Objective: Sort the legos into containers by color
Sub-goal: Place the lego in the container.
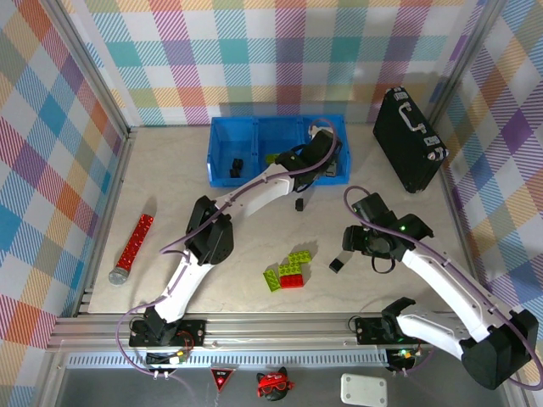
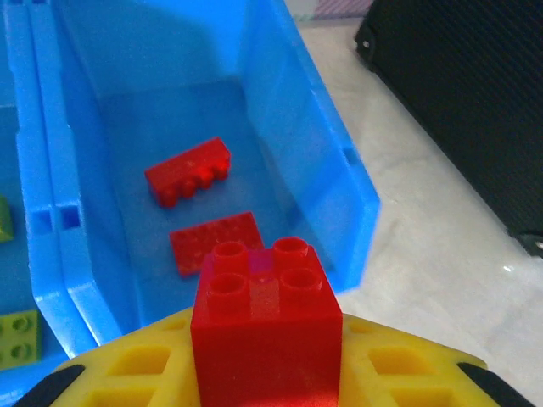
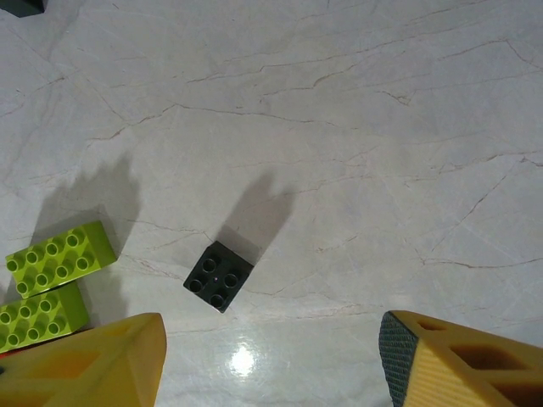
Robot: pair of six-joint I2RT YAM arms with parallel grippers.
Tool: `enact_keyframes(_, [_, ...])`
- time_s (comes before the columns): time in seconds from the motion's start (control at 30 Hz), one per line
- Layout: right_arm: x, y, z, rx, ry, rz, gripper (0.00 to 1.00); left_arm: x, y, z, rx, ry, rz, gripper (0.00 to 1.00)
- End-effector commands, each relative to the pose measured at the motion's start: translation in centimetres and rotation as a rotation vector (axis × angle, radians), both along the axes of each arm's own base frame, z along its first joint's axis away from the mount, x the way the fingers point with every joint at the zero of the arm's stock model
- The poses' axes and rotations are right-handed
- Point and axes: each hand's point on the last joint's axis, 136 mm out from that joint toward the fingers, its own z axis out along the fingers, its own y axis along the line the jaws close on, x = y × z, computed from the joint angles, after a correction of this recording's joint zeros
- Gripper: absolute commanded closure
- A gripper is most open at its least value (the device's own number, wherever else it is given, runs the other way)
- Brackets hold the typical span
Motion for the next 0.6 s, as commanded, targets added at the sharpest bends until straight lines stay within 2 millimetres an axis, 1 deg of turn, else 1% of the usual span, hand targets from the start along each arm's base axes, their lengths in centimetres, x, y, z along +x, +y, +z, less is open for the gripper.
enact_keyframes(0.0, [-0.2,-0.4,0.7,0.005,-0.009,-0.021,0.32,2.4,1.2,-0.6,0.064,-0.091,0.076,0.65])
enact_keyframes(0.1, [-0.3,-0.2,0.6,0.012,-0.004,-0.019,0.32,3.5,1.6,-1.4,0.094,-0.134,0.122,0.65])
enact_keyframes(0.27, [-0.5,-0.1,0.3,0.021,0.004,-0.014,0.32,4.5,1.6,-3.1,0.113,-0.163,0.157,0.64])
enact_keyframes(0.43, [-0.6,0.0,0.2,0.023,0.011,-0.007,0.32,4.9,1.4,-5.3,0.129,-0.161,0.171,0.63])
enact_keyframes(0.57, [-0.6,0.1,0.2,0.029,0.011,-0.004,0.32,5.2,1.4,-6.6,0.127,-0.157,0.188,0.62])
